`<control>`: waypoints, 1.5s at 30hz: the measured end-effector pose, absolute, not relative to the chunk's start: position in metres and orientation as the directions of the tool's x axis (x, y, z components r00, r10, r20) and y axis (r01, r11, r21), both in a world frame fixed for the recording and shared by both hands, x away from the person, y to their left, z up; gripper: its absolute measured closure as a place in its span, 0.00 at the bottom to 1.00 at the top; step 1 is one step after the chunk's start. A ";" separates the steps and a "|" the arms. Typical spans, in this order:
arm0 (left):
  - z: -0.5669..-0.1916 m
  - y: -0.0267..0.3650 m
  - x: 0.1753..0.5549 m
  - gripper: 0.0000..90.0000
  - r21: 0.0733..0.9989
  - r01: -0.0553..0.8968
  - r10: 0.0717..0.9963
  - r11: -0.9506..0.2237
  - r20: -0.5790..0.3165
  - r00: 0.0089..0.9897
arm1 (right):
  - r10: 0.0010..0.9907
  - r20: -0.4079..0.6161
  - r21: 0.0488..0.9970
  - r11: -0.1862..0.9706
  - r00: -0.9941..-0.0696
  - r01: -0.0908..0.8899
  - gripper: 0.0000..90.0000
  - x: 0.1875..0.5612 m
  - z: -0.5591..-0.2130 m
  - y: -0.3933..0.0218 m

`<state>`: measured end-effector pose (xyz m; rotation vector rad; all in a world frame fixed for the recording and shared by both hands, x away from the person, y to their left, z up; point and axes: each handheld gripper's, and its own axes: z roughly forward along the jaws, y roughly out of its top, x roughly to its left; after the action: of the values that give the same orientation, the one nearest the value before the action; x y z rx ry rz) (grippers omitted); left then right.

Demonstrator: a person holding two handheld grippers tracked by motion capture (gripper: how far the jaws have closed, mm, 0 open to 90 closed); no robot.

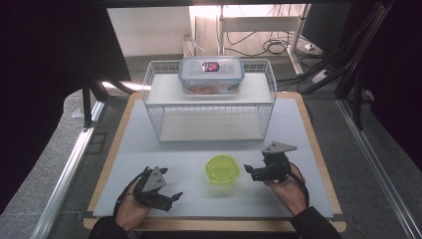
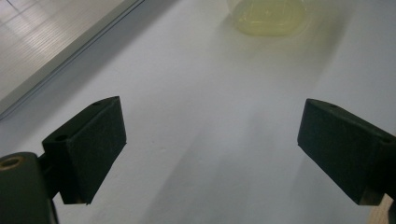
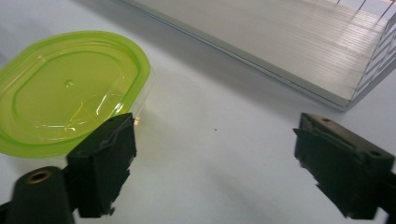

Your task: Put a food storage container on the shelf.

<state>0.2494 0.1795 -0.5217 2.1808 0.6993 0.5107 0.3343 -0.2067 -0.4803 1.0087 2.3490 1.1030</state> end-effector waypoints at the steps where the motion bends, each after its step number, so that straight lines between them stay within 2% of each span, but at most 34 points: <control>1: -0.522 0.180 0.249 0.09 0.774 0.316 0.626 -0.549 0.130 0.769 | 0.728 -0.016 0.774 0.443 -0.685 0.453 0.11 0.334 -0.480 -0.207; 5: -0.522 0.180 0.250 0.09 0.775 0.317 0.627 -0.547 0.129 0.768 | 0.715 0.026 0.770 0.431 -0.698 0.470 0.06 0.335 -0.478 -0.204; 11: -0.522 0.179 0.250 0.09 0.774 0.313 0.626 -0.550 0.134 0.768 | 0.713 0.072 0.758 0.415 -0.698 0.502 0.09 0.337 -0.476 -0.200; 25: -0.522 0.179 0.250 0.09 0.771 0.311 0.625 -0.556 0.140 0.768 | 0.645 0.243 0.729 0.372 -0.725 0.575 0.49 0.346 -0.474 -0.182; 40: -0.522 0.178 0.249 0.09 0.768 0.310 0.621 -0.560 0.142 0.771 | 0.615 0.408 0.650 0.323 -0.675 0.687 0.78 0.367 -0.490 -0.178; 43: -0.522 0.178 0.249 0.09 0.767 0.308 0.619 -0.563 0.144 0.772 | 0.596 0.472 0.623 0.295 -0.649 0.724 0.81 0.370 -0.493 -0.181; 45: -0.523 0.178 0.249 0.09 0.765 0.309 0.618 -0.565 0.145 0.772 | 0.573 0.523 0.600 0.278 -0.631 0.750 0.88 0.372 -0.495 -0.183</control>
<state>0.2494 0.1777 -0.5227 2.1977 0.6870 0.5189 0.3716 -0.1832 -0.4948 1.4045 2.6671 1.4548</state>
